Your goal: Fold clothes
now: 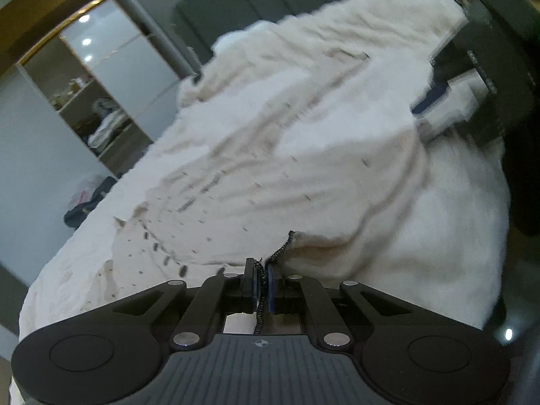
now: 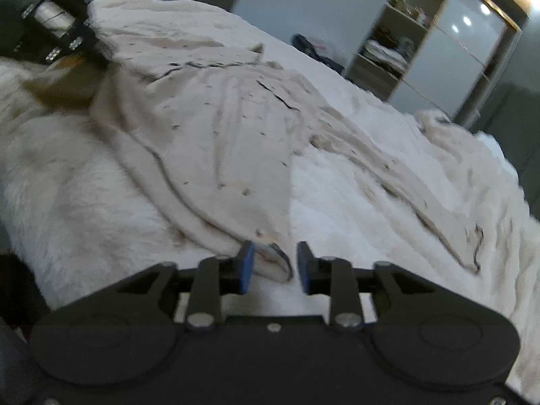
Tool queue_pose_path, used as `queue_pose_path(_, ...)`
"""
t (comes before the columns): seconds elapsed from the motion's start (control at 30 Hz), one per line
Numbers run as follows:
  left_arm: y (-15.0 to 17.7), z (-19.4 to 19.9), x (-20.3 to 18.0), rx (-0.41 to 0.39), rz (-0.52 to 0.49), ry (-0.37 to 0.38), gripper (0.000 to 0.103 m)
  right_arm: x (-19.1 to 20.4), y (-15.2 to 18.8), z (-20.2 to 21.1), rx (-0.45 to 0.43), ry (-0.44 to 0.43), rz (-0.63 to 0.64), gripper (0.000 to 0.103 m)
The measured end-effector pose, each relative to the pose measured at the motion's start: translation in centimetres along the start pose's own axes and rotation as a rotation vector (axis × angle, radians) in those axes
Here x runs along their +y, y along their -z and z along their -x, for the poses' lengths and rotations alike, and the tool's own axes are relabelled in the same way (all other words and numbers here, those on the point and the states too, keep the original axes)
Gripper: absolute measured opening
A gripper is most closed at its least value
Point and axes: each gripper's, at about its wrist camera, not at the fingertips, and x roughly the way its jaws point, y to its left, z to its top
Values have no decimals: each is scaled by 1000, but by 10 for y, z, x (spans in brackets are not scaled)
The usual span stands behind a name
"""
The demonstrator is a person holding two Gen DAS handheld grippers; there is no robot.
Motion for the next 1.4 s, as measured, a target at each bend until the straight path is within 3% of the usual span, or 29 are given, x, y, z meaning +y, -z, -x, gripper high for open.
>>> queue_pose_path(0.17,-11,8,10,-34,26,-19,5,14,-5,-11,7,-6,94,52)
queue_pose_path(0.4,-10,10,8,-24,-29,-10,5,5,-13,4,-79,-29,12,52)
queue_pose_path(0.6,4,1,-9,15,-101,27,5,0,-6,-6,13,5,25,52)
queue_pose_path(0.73,11,-2,-14,31,-103,44,5,-11,-4,-4,24,-3,-53,39)
queue_pose_path(0.87,12,-2,-12,32,-99,44,5,-22,-3,0,17,-2,-109,19)
queue_pose_path(1.23,11,-4,-13,39,-114,46,5,-3,1,-10,65,4,83,17)
queue_pose_path(1.3,12,-5,-12,44,-114,49,5,-3,0,-10,61,-10,85,2)
queue_pose_path(1.4,13,-5,-13,48,-111,50,5,-6,-3,-5,36,-57,41,0)
